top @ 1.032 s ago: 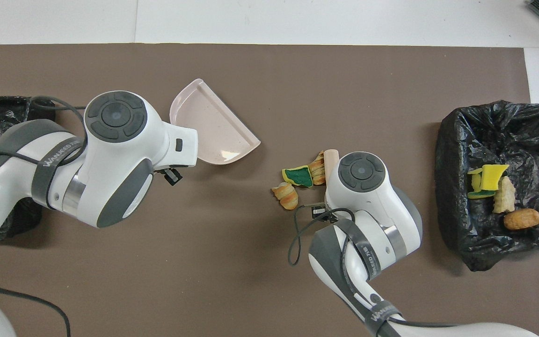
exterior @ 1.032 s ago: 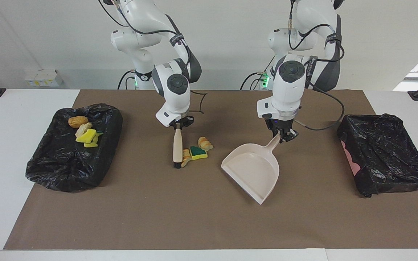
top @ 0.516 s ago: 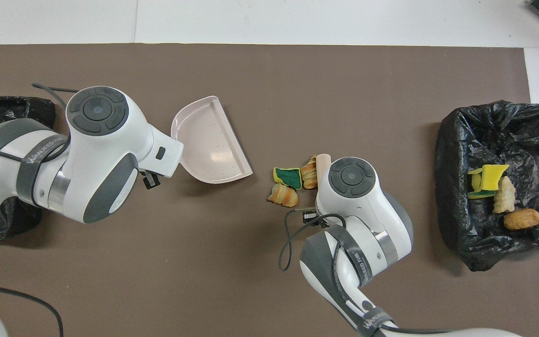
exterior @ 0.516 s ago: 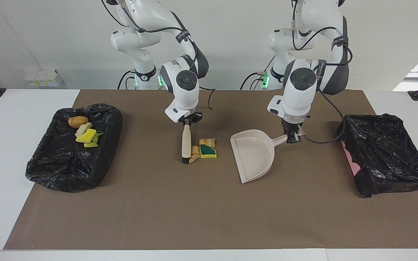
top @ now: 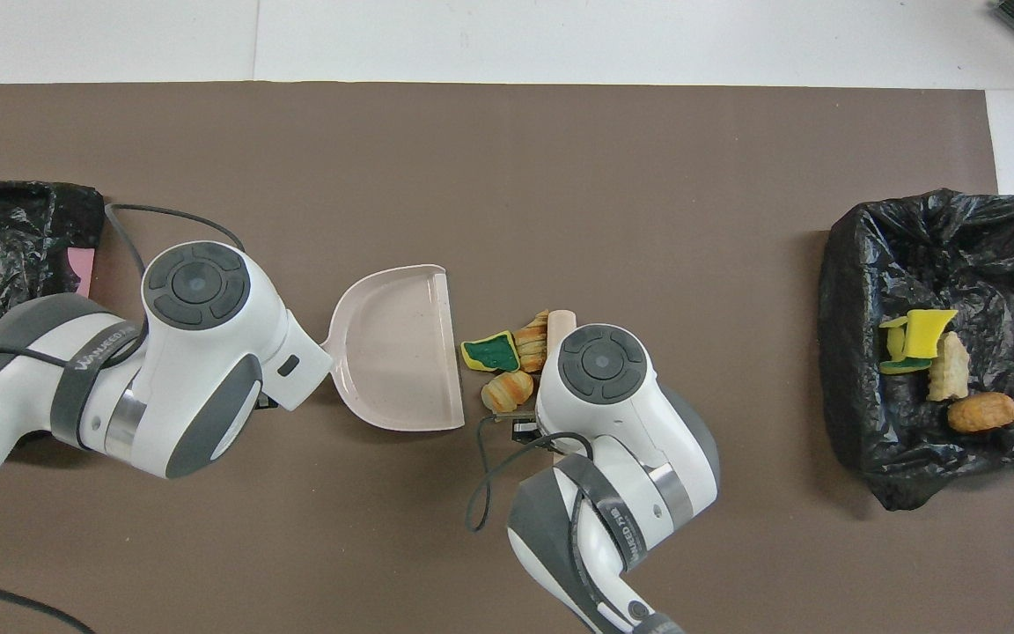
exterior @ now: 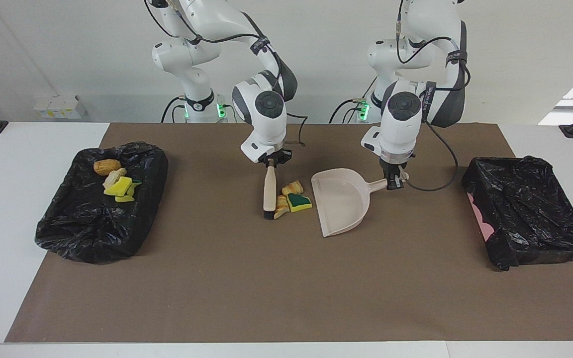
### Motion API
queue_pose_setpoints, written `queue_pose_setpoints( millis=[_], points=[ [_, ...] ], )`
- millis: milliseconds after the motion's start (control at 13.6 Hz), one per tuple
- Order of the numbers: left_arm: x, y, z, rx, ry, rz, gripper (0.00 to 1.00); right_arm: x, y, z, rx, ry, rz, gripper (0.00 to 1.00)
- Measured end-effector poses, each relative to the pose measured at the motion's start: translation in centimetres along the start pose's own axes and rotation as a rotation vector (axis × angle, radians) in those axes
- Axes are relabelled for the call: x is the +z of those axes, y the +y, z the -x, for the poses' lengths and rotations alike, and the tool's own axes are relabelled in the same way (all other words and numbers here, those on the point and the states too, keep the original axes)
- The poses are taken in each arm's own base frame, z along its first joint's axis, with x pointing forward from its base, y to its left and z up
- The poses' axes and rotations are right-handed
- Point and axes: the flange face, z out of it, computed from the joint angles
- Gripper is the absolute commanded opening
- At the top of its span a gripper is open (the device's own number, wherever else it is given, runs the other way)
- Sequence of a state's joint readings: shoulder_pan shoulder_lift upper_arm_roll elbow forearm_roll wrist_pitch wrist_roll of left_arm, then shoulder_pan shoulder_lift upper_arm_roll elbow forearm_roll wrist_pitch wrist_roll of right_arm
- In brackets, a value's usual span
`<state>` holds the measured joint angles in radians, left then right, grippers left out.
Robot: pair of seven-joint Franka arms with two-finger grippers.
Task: Sweep and dump trash in bin
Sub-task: 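Brush the debris into the dustpan with the right gripper while the left holds it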
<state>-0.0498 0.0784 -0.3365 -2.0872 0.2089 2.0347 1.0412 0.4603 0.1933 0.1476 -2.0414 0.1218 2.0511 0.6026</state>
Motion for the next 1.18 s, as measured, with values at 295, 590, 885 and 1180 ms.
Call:
queue_pose_setpoints(
  millis=[295,590,885,1180],
  points=[
    [0.4,2.2,-1.2,0.036,-0.015,-0.003,0.00,-0.7,-5.1,-0.3,0.037,0.018,-0.046,0.00],
    [0.3,3.4,-1.3,0.040,-0.026,-0.007,0.00,-1.3,-10.3,-1.0,0.042,0.019,-0.104,0.00],
    [0.6,3.8,-1.2,0.017,-0.028,-0.004,0.05,-2.6,-12.4,0.3,-0.005,-0.018,-0.108,0.00],
    [1.0,4.1,-1.2,-0.005,-0.030,0.004,0.24,-5.5,-11.7,0.6,-0.047,-0.116,-0.181,0.00]
  ],
)
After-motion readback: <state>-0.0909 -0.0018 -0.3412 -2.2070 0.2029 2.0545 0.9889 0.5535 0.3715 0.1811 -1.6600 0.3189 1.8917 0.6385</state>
